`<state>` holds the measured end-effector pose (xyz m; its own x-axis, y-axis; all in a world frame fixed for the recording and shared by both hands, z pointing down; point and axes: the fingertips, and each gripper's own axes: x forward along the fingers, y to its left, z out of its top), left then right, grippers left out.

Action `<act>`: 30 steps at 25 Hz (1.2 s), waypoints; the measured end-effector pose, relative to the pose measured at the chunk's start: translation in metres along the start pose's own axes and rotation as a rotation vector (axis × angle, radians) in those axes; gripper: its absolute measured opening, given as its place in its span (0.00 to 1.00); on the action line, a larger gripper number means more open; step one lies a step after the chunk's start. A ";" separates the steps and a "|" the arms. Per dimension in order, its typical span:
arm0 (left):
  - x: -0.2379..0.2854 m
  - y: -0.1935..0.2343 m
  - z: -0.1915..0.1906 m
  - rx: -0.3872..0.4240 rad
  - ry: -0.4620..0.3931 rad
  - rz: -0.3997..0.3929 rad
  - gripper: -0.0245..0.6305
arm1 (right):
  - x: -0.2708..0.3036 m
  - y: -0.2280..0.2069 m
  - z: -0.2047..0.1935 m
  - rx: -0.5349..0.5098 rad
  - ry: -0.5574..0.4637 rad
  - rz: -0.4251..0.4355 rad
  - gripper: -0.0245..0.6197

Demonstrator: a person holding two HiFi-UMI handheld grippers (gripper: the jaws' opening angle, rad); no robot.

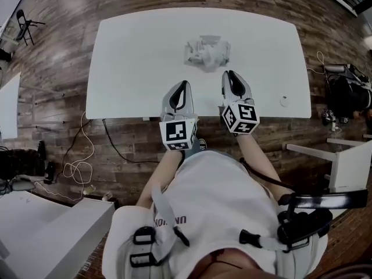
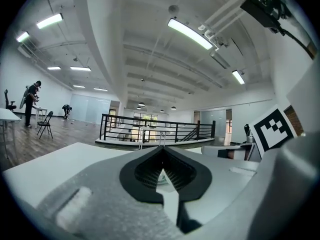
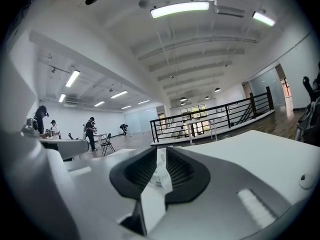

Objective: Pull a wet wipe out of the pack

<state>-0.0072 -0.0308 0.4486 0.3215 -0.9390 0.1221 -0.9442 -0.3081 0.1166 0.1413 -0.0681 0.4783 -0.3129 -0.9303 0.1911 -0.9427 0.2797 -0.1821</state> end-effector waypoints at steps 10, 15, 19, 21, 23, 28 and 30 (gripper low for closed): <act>0.078 0.038 -0.012 -0.015 0.054 -0.099 0.04 | 0.120 -0.020 -0.045 -0.077 0.238 -0.079 0.27; 0.080 0.038 -0.012 -0.016 0.055 -0.072 0.04 | 0.128 -0.025 -0.082 -0.113 0.365 -0.096 0.29; 0.082 0.041 -0.011 -0.011 0.047 -0.060 0.04 | 0.123 -0.031 -0.093 -0.167 0.416 -0.146 0.07; 0.083 0.043 -0.011 -0.018 0.046 -0.057 0.04 | 0.119 -0.027 -0.073 -0.171 0.363 -0.129 0.06; 0.084 0.043 -0.009 -0.023 0.045 -0.060 0.04 | 0.110 -0.020 -0.024 -0.181 0.245 -0.092 0.06; 0.083 0.040 -0.001 -0.004 0.032 -0.072 0.04 | 0.055 -0.010 0.109 -0.172 -0.033 0.015 0.06; 0.082 0.040 0.000 -0.004 0.032 -0.072 0.04 | 0.041 -0.009 0.094 -0.160 0.002 0.056 0.06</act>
<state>-0.0189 -0.1202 0.4634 0.3911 -0.9089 0.1449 -0.9181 -0.3743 0.1303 0.1479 -0.1312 0.3972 -0.3655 -0.9119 0.1866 -0.9302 0.3652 -0.0369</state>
